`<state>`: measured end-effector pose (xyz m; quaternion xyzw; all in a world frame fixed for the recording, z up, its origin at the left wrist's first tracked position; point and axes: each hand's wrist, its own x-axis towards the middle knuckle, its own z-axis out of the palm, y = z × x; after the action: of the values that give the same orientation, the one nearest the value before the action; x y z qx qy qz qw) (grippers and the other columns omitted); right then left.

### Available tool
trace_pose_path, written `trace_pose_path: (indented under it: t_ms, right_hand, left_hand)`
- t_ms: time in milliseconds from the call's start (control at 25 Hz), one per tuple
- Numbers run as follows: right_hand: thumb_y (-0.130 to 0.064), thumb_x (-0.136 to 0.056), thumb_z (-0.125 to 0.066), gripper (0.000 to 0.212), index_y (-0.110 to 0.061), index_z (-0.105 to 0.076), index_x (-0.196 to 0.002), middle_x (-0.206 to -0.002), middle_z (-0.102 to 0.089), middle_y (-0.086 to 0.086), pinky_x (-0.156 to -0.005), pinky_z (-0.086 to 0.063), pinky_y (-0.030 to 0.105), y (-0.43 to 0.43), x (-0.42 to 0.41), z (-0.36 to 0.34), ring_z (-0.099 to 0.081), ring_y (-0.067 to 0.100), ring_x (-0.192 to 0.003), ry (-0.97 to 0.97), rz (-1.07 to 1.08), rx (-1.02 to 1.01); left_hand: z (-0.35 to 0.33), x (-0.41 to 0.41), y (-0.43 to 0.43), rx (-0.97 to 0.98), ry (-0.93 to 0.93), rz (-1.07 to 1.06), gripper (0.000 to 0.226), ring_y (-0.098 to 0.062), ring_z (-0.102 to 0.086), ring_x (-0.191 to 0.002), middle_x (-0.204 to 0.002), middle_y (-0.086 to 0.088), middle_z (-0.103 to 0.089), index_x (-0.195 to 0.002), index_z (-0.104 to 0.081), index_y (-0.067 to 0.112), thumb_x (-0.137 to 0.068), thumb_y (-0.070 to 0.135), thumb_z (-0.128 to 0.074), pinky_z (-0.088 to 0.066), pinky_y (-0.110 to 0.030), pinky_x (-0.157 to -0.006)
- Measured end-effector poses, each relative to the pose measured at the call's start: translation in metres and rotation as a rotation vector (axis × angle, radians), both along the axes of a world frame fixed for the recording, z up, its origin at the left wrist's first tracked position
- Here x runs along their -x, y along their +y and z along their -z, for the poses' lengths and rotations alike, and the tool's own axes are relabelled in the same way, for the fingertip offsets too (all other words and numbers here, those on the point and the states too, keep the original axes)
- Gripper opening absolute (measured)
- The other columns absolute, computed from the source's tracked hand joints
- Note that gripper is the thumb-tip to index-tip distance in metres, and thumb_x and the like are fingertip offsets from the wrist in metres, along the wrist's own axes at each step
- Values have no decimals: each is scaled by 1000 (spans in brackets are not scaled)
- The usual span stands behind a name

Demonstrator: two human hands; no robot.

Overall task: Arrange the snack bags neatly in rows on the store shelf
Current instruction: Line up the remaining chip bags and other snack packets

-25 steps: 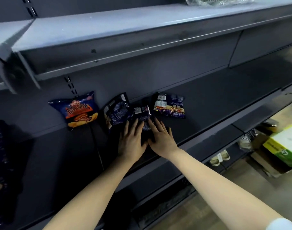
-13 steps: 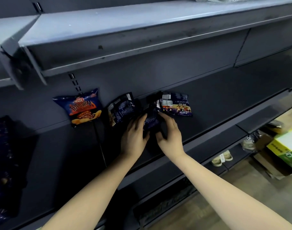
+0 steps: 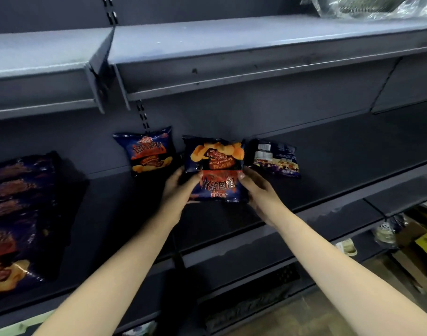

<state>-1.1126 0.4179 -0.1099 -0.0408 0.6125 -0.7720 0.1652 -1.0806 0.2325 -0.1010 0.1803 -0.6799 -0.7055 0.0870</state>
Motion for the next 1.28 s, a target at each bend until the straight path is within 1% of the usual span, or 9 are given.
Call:
trace_pose_path:
  t_ms: [160,320,440,600,680,880,1040,1160,1280]
  right_hand:
    - [-7,-83,-65,21,-17,-61,-102,-103,-69,4,-99,-46,47,-33,-10,7,-65,23,-98,13,-60,88]
    - [-6,-82,-67,27,-21,-63,-104,-104,-70,-1,-99,-47,37,-53,-3,2,-64,18,-103,231,-152,-166]
    - [-18,-82,-70,53,-17,-50,-131,-130,-53,-6,-103,-36,21,-66,3,-17,-47,12,-124,407,-399,-510]
    - [-24,-83,-69,64,-17,-40,-140,-138,-46,-4,-95,-25,10,-96,-3,-36,-35,-1,-121,589,-693,-759]
    - [-31,-79,-72,56,-20,-51,-130,-124,-57,-7,-89,-36,15,-115,-10,-35,-48,2,-114,727,-653,-765]
    - [-30,-84,-67,28,-13,-61,-106,-95,-65,-6,-76,-48,17,-145,-8,-14,-62,7,-85,858,-136,-566]
    - [-11,-97,-42,23,-4,-56,-115,-104,-64,11,-71,-46,18,-168,-8,-3,-58,16,-80,570,-213,-564]
    - [-5,-100,-31,30,-6,-49,-124,-119,-55,16,-80,-51,37,-186,-23,4,-60,25,-87,-41,-369,-187]
    - [-42,-90,-52,28,-17,-55,-103,-103,-66,8,-80,-49,35,-188,-28,8,-62,23,-95,-424,-408,215]
  left_hand:
    - [4,-24,-24,-38,-34,29,28,-19,-64,-93,-111,-6,-64,-113,-58,30,-87,22,-62,-53,-38,-78]
    - [-7,-46,-55,176,95,17,54,7,-52,-98,-115,12,-55,-134,-41,23,-86,16,-63,-46,-20,-89]
    - [-42,-54,-83,295,227,10,57,4,-55,-100,-119,9,-56,-136,-38,20,-85,12,-63,-45,-8,-82]
    - [-63,-64,-106,497,-158,396,40,-12,-59,-103,-112,9,-63,-120,-56,31,-81,34,-65,-49,-26,-79]
    - [-47,-71,-110,512,-242,386,29,-14,-62,-93,-100,1,-67,-105,-63,21,-79,31,-71,-49,-22,-79]
    - [-18,-86,-133,279,-130,-179,14,-10,-58,-70,-78,0,-63,-88,-64,21,-80,30,-71,-46,-17,-60]
    - [-2,-97,-142,-122,112,-485,17,-20,-64,-75,-78,-5,-64,-89,-61,11,-81,23,-70,-51,-31,-69]
    - [7,-101,-138,-404,183,-574,29,-24,-67,-90,-95,-10,-69,-106,-61,8,-81,22,-70,-53,-37,-80]
    - [20,-97,-137,-691,202,-682,46,-25,-67,-97,-107,-11,-69,-118,-58,11,-78,28,-73,-53,-43,-86]
